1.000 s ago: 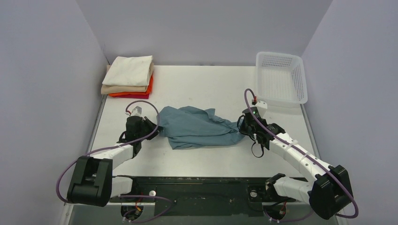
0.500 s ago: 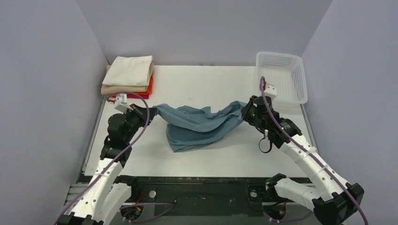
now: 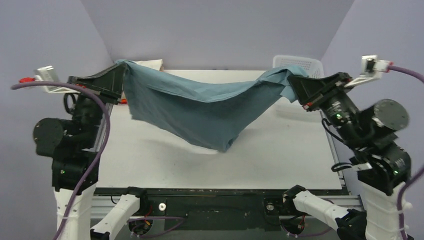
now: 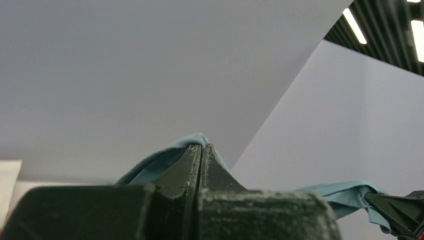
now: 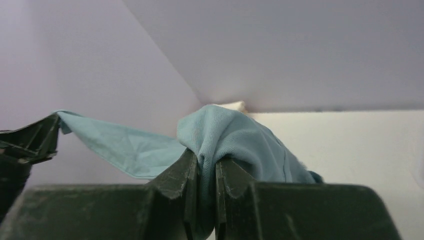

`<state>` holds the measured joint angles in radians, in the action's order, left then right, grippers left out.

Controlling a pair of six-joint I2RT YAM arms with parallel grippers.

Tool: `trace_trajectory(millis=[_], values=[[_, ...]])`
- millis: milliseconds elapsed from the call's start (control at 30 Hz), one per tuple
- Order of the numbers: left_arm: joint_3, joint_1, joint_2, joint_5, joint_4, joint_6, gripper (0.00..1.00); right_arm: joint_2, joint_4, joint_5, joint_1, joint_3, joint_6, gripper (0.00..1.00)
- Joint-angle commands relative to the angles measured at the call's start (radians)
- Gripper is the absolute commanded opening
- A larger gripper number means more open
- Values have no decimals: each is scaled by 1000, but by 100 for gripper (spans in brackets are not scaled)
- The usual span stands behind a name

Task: Fold and stack the t-shirts
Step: Flatten out the tshirt

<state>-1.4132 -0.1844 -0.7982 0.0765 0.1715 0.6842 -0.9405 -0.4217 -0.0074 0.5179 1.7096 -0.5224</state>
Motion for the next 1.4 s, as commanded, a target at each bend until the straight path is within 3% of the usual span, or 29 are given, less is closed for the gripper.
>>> trace_trajectory(millis=[0, 200, 467, 667, 800, 900, 1000, 1167, 1233, 1367], values=[[-211, -2, -47, 38, 47, -35, 0, -44, -34, -174, 4, 253, -22, 0], [-436, 2, -124, 50, 66, -60, 0, -113, -32, -177, 3, 473, 15, 0], [-468, 3, -304, -95, 105, -112, 0, -180, 63, 165, 1, 391, 204, 0], [-592, 22, -556, -153, 128, -157, 0, -366, 158, 249, -52, 443, 341, 0], [-823, 53, -761, -117, 178, -159, 0, -555, 260, 211, -154, 598, 285, 0], [-1123, 86, -902, -61, 251, -136, 0, -619, 386, 171, -222, 693, 183, 0], [-1284, 122, -989, -6, 273, -79, 0, -636, 474, 133, -241, 719, 157, 0], [-1134, 246, -901, 109, 132, 45, 0, -592, 495, 99, -256, 683, 163, 0], [-1059, 257, -860, 140, 127, 45, 0, -542, 491, 79, -268, 596, 161, 0], [-823, 257, -737, 223, 131, -11, 0, -344, 487, 22, -273, 272, 143, 0]])
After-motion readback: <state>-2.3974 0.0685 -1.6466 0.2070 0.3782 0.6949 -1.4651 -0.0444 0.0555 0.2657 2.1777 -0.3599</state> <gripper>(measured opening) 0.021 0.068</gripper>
